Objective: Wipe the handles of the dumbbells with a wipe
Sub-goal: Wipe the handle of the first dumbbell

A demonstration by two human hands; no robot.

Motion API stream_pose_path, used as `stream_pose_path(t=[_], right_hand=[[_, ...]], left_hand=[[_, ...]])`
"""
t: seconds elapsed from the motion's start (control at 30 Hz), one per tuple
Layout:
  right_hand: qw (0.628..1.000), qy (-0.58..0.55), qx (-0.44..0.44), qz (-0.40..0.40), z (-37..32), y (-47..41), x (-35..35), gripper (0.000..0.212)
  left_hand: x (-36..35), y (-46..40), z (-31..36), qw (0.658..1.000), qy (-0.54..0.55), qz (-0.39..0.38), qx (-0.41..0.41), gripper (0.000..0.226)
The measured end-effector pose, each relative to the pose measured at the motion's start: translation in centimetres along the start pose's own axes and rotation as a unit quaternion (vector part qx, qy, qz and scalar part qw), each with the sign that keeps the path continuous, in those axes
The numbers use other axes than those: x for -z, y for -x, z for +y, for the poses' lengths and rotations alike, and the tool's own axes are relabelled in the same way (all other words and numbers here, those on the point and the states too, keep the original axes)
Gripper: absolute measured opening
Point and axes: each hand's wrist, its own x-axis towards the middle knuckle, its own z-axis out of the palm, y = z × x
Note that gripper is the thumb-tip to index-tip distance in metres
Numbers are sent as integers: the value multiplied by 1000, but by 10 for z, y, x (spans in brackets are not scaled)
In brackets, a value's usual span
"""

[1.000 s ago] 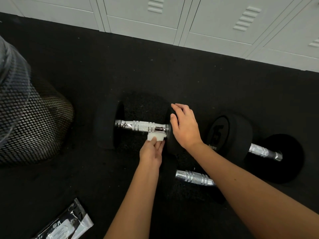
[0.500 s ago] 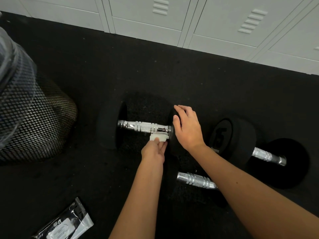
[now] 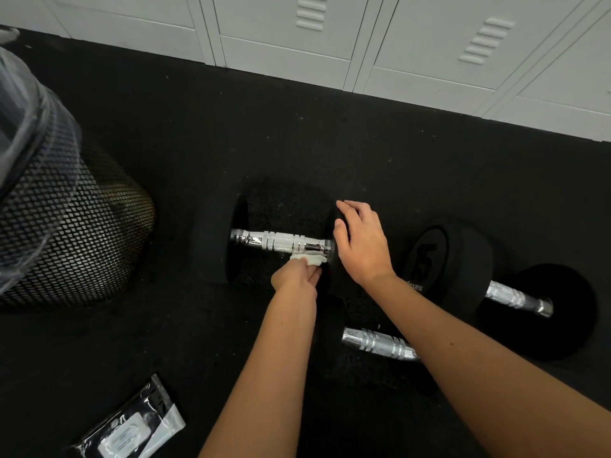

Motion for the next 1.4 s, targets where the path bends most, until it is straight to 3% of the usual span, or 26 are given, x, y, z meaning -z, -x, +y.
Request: stream_pose_path(t=[0.2, 0.43, 0.6, 0.7, 0.93, 1.07, 1.13, 1.2, 1.4], right_hand=[[1000, 0, 0, 0, 0, 0, 0, 41], [1000, 3, -2, 0, 1, -3, -2, 41], [1000, 7, 2, 5, 0, -1, -1, 41], [1000, 8, 6, 9, 1, 1, -2, 41], [1000, 6, 5, 8, 0, -2, -2, 40], [1000, 5, 1, 7, 0, -2, -2, 40], [1000, 6, 3, 10, 0, 0, -2, 40], [1000, 6, 7, 11, 0, 2, -2, 40], [1000, 0, 2, 7, 1, -1, -2, 40]], left_hand=[[-1, 11, -3, 999, -19, 18, -23, 22], [-8, -1, -4, 985, -103, 74, -120, 12], [-7, -14, -10, 987, -108, 83, -86, 18], [-6, -14, -10, 994, -67, 64, -60, 5], [-10, -10, -11, 983, -101, 84, -131, 8], [-6, -16, -16, 981, -128, 73, -128, 13], [-4, -17, -16, 990, -92, 45, -97, 20], [-4, -14, -14, 995, -54, 30, -74, 11], [-7, -5, -15, 996, -4, 54, -67, 7]])
